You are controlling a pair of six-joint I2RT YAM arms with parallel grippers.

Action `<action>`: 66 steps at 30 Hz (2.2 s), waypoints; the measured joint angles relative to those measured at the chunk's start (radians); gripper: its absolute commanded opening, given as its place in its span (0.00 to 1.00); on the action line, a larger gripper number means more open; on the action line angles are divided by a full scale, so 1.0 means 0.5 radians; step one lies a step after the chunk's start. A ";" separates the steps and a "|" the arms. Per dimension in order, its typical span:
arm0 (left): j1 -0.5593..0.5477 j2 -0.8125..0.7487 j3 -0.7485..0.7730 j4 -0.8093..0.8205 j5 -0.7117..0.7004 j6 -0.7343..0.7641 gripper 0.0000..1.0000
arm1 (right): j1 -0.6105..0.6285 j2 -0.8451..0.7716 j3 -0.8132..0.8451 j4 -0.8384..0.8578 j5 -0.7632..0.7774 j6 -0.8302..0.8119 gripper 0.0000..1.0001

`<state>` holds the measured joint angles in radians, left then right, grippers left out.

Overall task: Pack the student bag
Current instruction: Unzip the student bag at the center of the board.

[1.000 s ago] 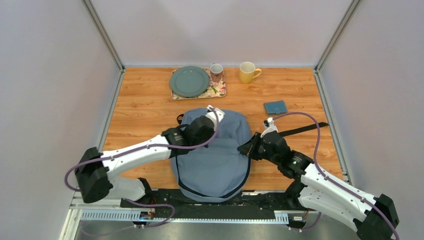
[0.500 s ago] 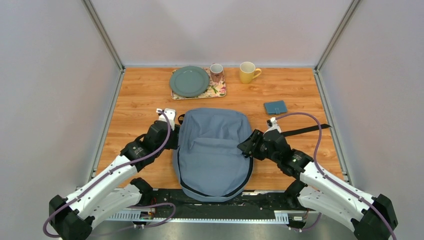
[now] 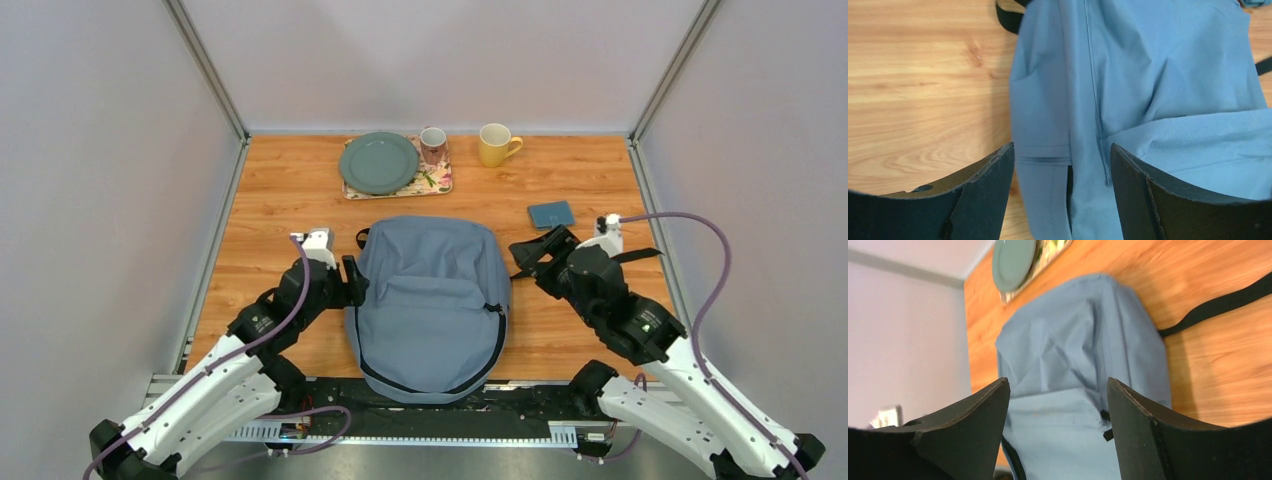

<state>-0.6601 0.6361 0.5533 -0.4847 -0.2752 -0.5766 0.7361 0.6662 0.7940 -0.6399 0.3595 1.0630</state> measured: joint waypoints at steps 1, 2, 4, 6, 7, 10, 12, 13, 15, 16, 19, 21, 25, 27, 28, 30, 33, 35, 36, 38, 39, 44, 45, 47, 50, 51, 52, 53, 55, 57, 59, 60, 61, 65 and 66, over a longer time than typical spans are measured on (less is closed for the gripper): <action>0.000 -0.001 -0.025 0.024 0.032 -0.026 0.77 | 0.000 -0.015 0.035 -0.047 0.075 0.025 0.74; 0.000 -0.001 -0.056 0.040 0.072 -0.053 0.78 | 0.000 -0.028 0.072 -0.095 0.164 0.054 0.75; -0.001 0.002 -0.112 0.050 0.134 -0.093 0.78 | 0.000 -0.034 0.141 -0.174 0.311 0.104 0.77; -0.001 0.018 -0.130 0.047 0.185 -0.108 0.78 | -0.002 -0.023 0.210 -0.220 0.441 0.121 0.77; -0.001 0.019 -0.129 0.056 0.205 -0.109 0.78 | -0.004 -0.011 0.246 -0.237 0.486 0.120 0.77; -0.001 0.021 -0.107 0.066 0.240 -0.107 0.78 | -0.009 0.123 0.422 -0.262 0.574 0.057 0.77; -0.001 0.033 -0.075 0.066 0.251 -0.106 0.78 | -0.013 0.264 0.574 -0.256 0.588 -0.013 0.77; -0.001 0.039 -0.063 0.066 0.252 -0.106 0.79 | -0.018 0.357 0.653 -0.253 0.584 -0.056 0.78; -0.001 0.048 -0.037 0.066 0.253 -0.109 0.79 | -0.033 0.533 0.817 -0.257 0.555 -0.127 0.79; -0.001 0.047 -0.032 0.068 0.251 -0.110 0.79 | -0.042 0.656 0.919 -0.259 0.527 -0.157 0.79; -0.001 0.051 -0.033 0.095 0.223 -0.089 0.79 | -0.050 0.933 1.128 -0.286 0.474 -0.191 0.80; -0.001 0.079 -0.008 0.082 0.153 -0.072 0.79 | -0.052 1.070 1.212 -0.345 0.457 -0.192 0.80; -0.001 0.200 0.159 0.003 0.075 -0.075 0.80 | -0.078 1.155 1.238 -0.402 0.356 -0.227 0.80; -0.001 0.179 0.179 0.023 0.067 -0.105 0.80 | -0.099 1.157 1.241 -0.401 0.269 -0.276 0.80; -0.001 0.146 0.178 0.007 0.060 -0.119 0.80 | -0.108 1.157 1.247 -0.400 0.230 -0.296 0.80; -0.001 0.050 0.173 -0.024 0.024 -0.150 0.80 | -0.118 1.167 1.277 -0.397 0.135 -0.354 0.79; -0.001 -0.114 0.149 -0.043 -0.017 -0.166 0.80 | -0.121 1.167 1.276 -0.356 0.002 -0.454 0.78; -0.001 -0.221 0.113 -0.040 -0.028 -0.172 0.80 | -0.121 1.147 1.226 -0.295 -0.107 -0.525 0.78; -0.001 -0.265 0.096 -0.040 -0.031 -0.175 0.80 | -0.121 1.135 1.197 -0.284 -0.151 -0.559 0.78; -0.001 -0.298 0.072 -0.047 -0.046 -0.178 0.81 | -0.121 1.113 1.151 -0.279 -0.218 -0.622 0.78; -0.001 -0.292 0.069 -0.057 -0.053 -0.181 0.81 | -0.121 1.106 1.131 -0.282 -0.243 -0.655 0.78; -0.001 -0.195 0.070 -0.124 -0.065 -0.193 0.81 | -0.127 1.091 1.122 -0.296 -0.307 -0.764 0.78; -0.001 -0.177 0.069 -0.124 -0.050 -0.192 0.81 | -0.131 1.090 1.122 -0.296 -0.322 -0.773 0.78; -0.001 -0.159 0.069 -0.107 -0.024 -0.197 0.81 | -0.134 1.092 1.123 -0.296 -0.368 -0.784 0.77; -0.001 -0.156 0.068 -0.098 0.000 -0.211 0.81 | -0.140 1.128 1.123 -0.288 -0.475 -0.796 0.77; -0.001 -0.155 0.066 -0.098 0.011 -0.215 0.81 | -0.140 1.153 1.123 -0.280 -0.510 -0.795 0.77; -0.001 -0.155 0.066 -0.098 0.020 -0.219 0.81 | -0.140 1.185 1.122 -0.268 -0.548 -0.793 0.76; -0.001 -0.149 0.064 -0.098 0.040 -0.224 0.81 | -0.140 1.221 1.120 -0.246 -0.598 -0.785 0.75; -0.001 -0.118 0.061 -0.098 0.084 -0.230 0.81 | -0.142 1.307 1.089 -0.158 -0.711 -0.757 0.73; -0.001 -0.065 0.056 -0.097 0.153 -0.232 0.81 | -0.142 1.402 1.044 -0.089 -0.821 -0.732 0.72; -0.001 -0.019 0.037 -0.092 0.223 -0.233 0.81 | -0.142 1.521 1.021 -0.053 -0.960 -0.704 0.69; -0.001 -0.002 0.018 -0.085 0.251 -0.235 0.81 | -0.141 1.568 1.012 -0.029 -1.015 -0.696 0.68; -0.001 0.014 -0.002 -0.078 0.282 -0.237 0.81 | -0.137 1.614 0.995 0.007 -1.082 -0.677 0.68; -0.001 0.052 -0.152 -0.003 0.407 -0.267 0.81 | -0.079 1.735 0.911 0.134 -1.255 -0.613 0.67; -0.001 0.058 -0.187 0.024 0.430 -0.275 0.81 | -0.054 1.755 0.900 0.156 -1.274 -0.603 0.67</action>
<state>-0.6605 0.6651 0.4599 -0.4728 -0.0605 -0.7139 0.7090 1.5436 1.2442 -0.5621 -0.2775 0.7612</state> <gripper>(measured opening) 0.808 0.671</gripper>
